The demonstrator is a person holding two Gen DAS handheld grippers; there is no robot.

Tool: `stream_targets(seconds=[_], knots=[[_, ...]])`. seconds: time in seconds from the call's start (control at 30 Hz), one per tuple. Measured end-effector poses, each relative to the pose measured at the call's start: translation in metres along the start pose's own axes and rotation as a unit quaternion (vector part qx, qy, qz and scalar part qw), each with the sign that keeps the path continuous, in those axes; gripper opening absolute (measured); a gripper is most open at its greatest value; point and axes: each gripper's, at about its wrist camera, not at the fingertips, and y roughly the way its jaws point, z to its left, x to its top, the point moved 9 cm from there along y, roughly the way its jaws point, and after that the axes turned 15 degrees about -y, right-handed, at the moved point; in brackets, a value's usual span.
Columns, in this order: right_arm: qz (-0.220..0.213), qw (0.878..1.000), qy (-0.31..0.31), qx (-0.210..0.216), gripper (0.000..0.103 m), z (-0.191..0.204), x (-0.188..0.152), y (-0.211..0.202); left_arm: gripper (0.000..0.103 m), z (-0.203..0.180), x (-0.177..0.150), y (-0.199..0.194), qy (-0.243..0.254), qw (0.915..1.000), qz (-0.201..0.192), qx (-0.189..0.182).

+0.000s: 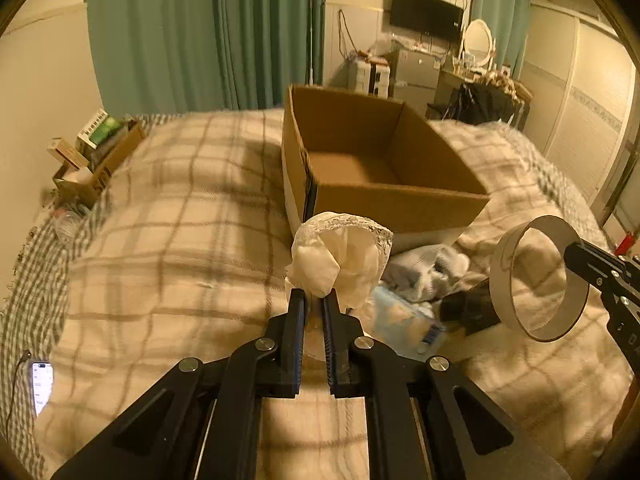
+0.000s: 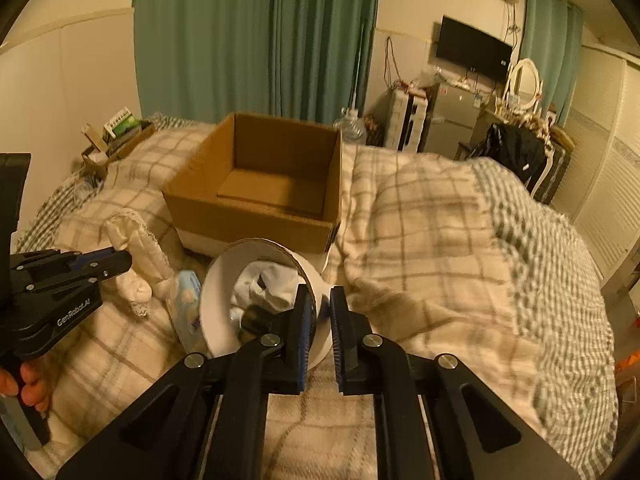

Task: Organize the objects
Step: 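Grasp the crumpled white tissue with left tool while right tool grasps the white tape roll, then carry tissue and tape roll over the box and open both tools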

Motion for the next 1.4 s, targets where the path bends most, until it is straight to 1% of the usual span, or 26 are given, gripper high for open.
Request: stream_targets(seconds=[0.2, 0.37, 0.43, 0.53, 0.63, 0.73, 0.8, 0.9, 1.07, 1.1, 1.2, 1.27, 1.4], knots=[[-0.033, 0.999, -0.021, -0.023, 0.007, 0.001, 0.019, -0.037, 0.009, -0.009, 0.014, -0.041, -0.001, 0.9995, -0.023, -0.02], [-0.062, 0.997, -0.03, -0.036, 0.007, -0.007, 0.04, -0.066, 0.009, -0.024, 0.035, -0.071, 0.006, 0.9982, -0.042, -0.042], [-0.073, 0.996, -0.035, -0.043, 0.007, -0.013, 0.054, -0.076, 0.009, -0.033, 0.052, -0.082, 0.017, 0.9975, -0.055, -0.042], [-0.085, 0.994, -0.041, -0.055, 0.007, -0.024, 0.073, -0.085, 0.009, -0.046, 0.082, -0.097, 0.036, 0.9948, -0.087, -0.039], [-0.102, 0.992, -0.042, -0.056, 0.007, -0.035, 0.098, -0.09, 0.009, -0.058, 0.106, -0.1, 0.04, 0.9935, -0.093, -0.052], [-0.107, 0.991, -0.047, -0.06, 0.007, -0.047, 0.122, -0.082, 0.009, -0.064, 0.129, -0.091, 0.039, 0.9936, -0.092, -0.054], [-0.104, 0.991, -0.05, -0.061, 0.007, -0.054, 0.137, -0.069, 0.009, -0.066, 0.142, -0.081, 0.038, 0.9938, -0.091, -0.051], [-0.095, 0.993, -0.045, -0.052, 0.007, -0.064, 0.157, -0.038, 0.009, -0.071, 0.157, -0.058, 0.038, 0.9944, -0.088, -0.045], [-0.074, 0.996, -0.03, -0.036, 0.006, -0.078, 0.179, 0.03, 0.009, -0.072, 0.171, -0.006, 0.031, 0.9967, -0.065, -0.038], [-0.07, 0.997, -0.028, -0.032, 0.005, -0.079, 0.18, 0.04, 0.009, -0.07, 0.175, 0.003, 0.028, 0.997, -0.062, -0.038], [-0.051, 0.998, -0.025, -0.02, 0.005, -0.08, 0.186, 0.088, 0.009, -0.069, 0.18, 0.035, 0.032, 0.9976, -0.051, -0.034], [-0.041, 0.999, -0.025, -0.017, 0.004, -0.076, 0.182, 0.112, 0.009, -0.068, 0.182, 0.055, 0.033, 0.998, -0.045, -0.028], [-0.023, 1.0, -0.021, -0.001, 0.004, -0.071, 0.175, 0.159, 0.009, -0.065, 0.18, 0.091, 0.027, 0.9989, -0.026, -0.028]])
